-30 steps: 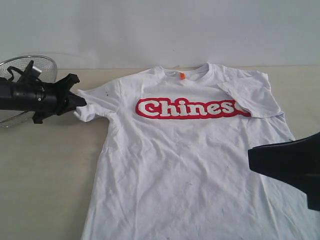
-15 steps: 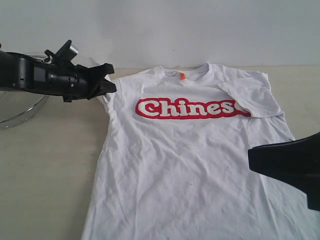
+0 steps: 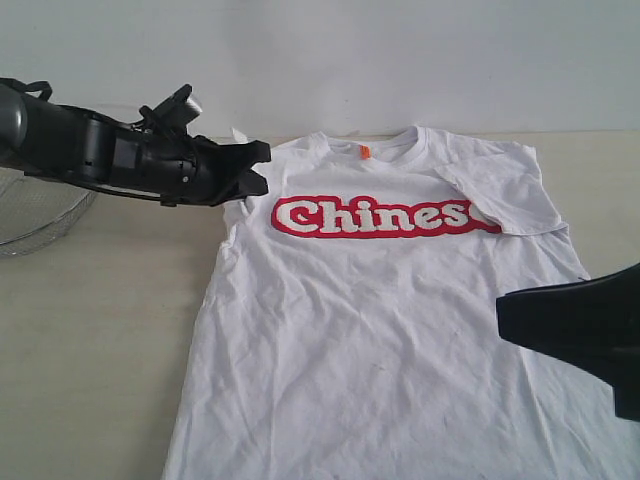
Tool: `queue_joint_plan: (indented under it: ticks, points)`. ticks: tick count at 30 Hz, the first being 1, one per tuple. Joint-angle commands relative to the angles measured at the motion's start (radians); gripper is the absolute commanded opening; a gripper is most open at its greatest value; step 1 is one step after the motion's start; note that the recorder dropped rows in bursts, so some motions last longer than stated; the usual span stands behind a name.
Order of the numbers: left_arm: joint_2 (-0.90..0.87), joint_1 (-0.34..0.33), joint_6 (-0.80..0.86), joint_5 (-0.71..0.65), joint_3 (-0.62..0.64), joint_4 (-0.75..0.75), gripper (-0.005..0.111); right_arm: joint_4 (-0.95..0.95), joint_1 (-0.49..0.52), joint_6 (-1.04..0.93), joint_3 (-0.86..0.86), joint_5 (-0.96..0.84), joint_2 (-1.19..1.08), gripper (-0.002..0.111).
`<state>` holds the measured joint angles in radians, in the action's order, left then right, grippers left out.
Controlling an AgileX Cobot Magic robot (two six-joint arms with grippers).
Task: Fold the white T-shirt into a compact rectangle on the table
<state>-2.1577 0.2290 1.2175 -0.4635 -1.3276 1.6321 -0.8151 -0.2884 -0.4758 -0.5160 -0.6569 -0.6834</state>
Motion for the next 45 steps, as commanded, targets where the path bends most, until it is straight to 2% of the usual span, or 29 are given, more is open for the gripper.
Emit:
queue_joint_plan:
  ticks: [1,8,27,29,33,35,45]
  points:
    - [-0.035,0.005,-0.007,-0.018,-0.011,-0.008,0.004,-0.005,-0.001,-0.012,0.003,0.01,0.006,0.0]
    - [-0.094,0.005,-0.007,-0.101,-0.025,-0.026,0.004,-0.005,-0.001,-0.012,0.003,0.027,0.006,0.0]
    - [-0.099,0.043,-0.055,-0.084,-0.071,-0.09,0.006,-0.005,-0.001,-0.027,0.003,0.039,0.006,0.0]
    - [-0.099,0.043,-0.052,-0.084,-0.073,-0.09,0.014,-0.005,-0.001,-0.027,0.003,0.039,0.006,0.0]
    - [-0.099,0.043,-0.052,-0.086,-0.073,-0.09,0.05,-0.005,-0.001,-0.029,0.003,0.039,0.006,0.0]
    - [-0.099,0.043,-0.055,-0.096,-0.073,-0.085,0.06,-0.005,-0.001,-0.029,0.003,0.039,0.006,0.0]
    - [-0.082,0.038,-0.063,-0.19,-0.111,-0.082,0.061,-0.005,-0.001,-0.031,0.003,0.039,0.006,0.0]
